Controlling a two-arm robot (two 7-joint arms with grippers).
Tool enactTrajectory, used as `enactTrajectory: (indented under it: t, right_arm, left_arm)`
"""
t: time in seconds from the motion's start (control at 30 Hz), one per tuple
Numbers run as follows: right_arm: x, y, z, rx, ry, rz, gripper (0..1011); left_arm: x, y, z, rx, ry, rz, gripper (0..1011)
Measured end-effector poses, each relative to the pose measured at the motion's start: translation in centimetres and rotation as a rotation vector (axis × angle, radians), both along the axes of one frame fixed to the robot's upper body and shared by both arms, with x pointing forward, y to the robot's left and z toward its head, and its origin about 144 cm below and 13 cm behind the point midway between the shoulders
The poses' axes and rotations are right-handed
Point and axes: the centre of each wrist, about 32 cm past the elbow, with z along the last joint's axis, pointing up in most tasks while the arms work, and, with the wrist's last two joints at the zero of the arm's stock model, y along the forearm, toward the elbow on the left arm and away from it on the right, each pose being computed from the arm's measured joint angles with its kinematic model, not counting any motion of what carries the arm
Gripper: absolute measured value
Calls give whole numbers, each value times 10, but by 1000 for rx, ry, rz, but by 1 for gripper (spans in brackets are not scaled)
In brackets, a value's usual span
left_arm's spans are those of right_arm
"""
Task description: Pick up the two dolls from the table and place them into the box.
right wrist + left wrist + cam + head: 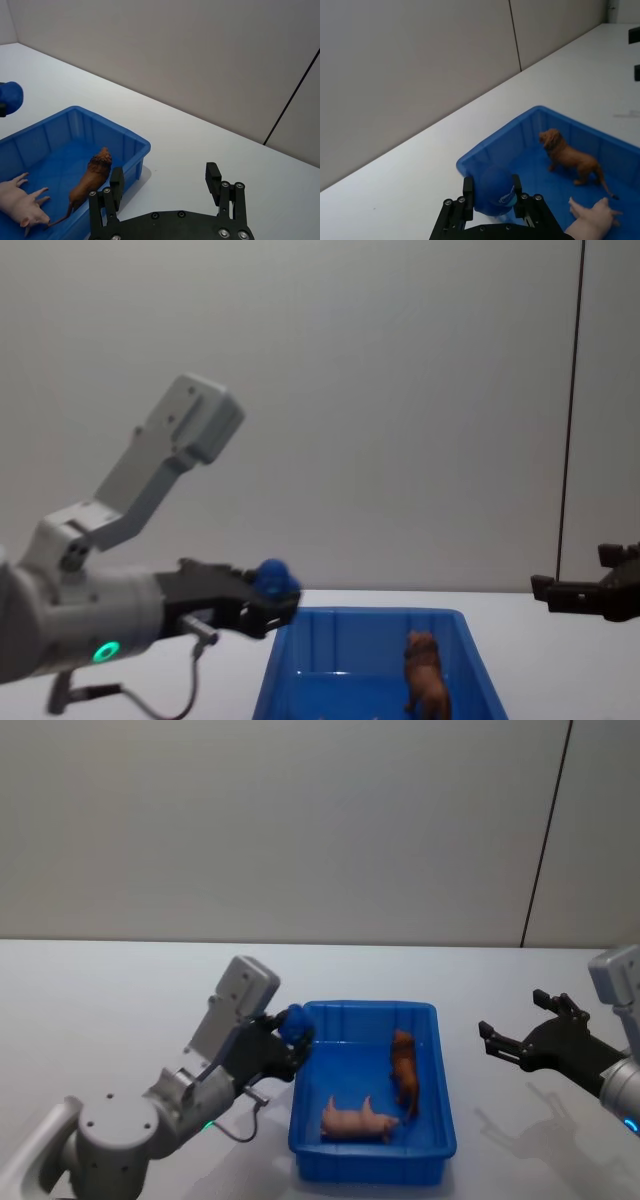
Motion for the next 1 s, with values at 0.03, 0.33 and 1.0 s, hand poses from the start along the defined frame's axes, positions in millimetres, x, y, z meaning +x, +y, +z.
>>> enactTrajectory:
  t: [0.03,0.33,1.0]
  right_arm:
    - [0,0,0,0,0,0,1001]
    - [0,0,0,0,0,0,1001]
    - [0,0,0,0,0,0,1001]
  left_arm:
    - [1,-2,1,-3,-3,-8,442]
    - [12,-22,8,-37,-24,-85,711]
    - [4,-30,12,-126,-98,-164,1001]
